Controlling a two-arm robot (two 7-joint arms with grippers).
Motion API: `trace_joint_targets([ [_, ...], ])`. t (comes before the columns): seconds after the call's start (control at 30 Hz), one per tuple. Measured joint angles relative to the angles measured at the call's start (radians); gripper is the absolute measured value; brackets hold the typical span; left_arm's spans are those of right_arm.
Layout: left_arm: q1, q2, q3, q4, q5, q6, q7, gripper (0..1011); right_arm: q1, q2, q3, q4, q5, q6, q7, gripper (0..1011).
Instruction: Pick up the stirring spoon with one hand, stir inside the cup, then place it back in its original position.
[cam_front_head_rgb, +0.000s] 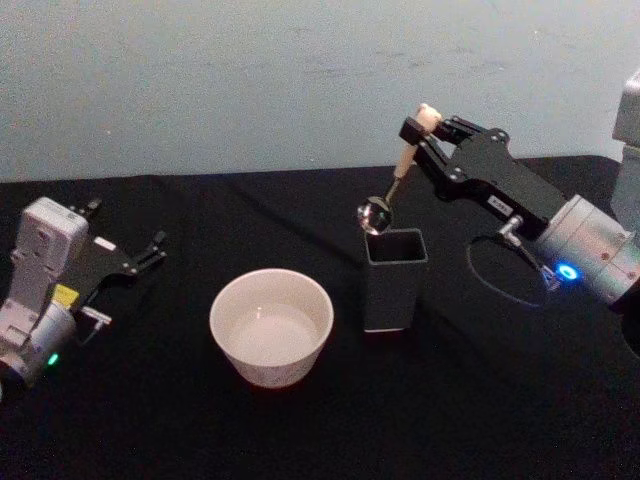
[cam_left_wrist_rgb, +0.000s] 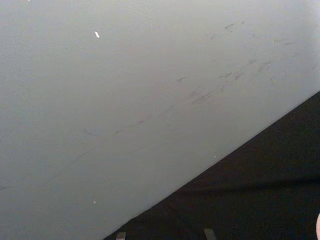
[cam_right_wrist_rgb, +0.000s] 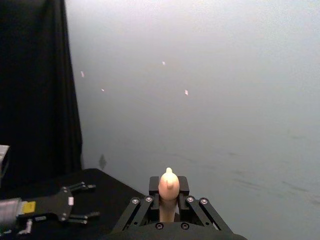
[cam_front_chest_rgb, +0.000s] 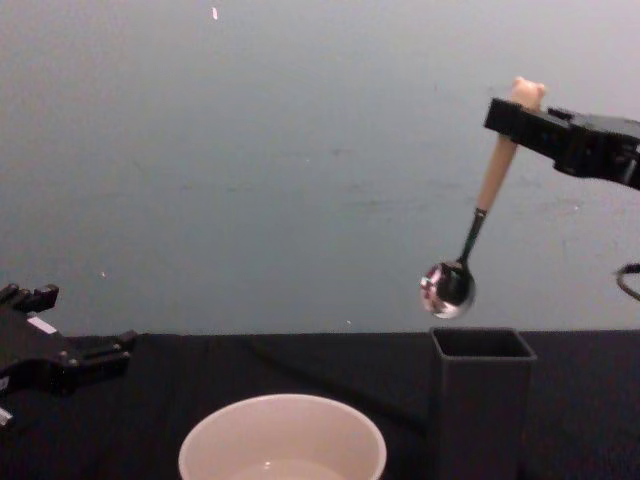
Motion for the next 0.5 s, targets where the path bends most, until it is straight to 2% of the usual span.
trace_joint_targets([
  [0.2, 0.0, 0.0, 0.0, 0.0, 0.0, 0.0, 0.0, 1001, 0.031, -0.023, -0.037, 0.027, 0.0, -0.02, 0.03, 202],
  [0.5, 0.0, 0.0, 0.0, 0.0, 0.0, 0.0, 0.0, 1001, 0.076, -0.065, -0.118, 0.098, -0.035, -0.049, 0.075, 203],
])
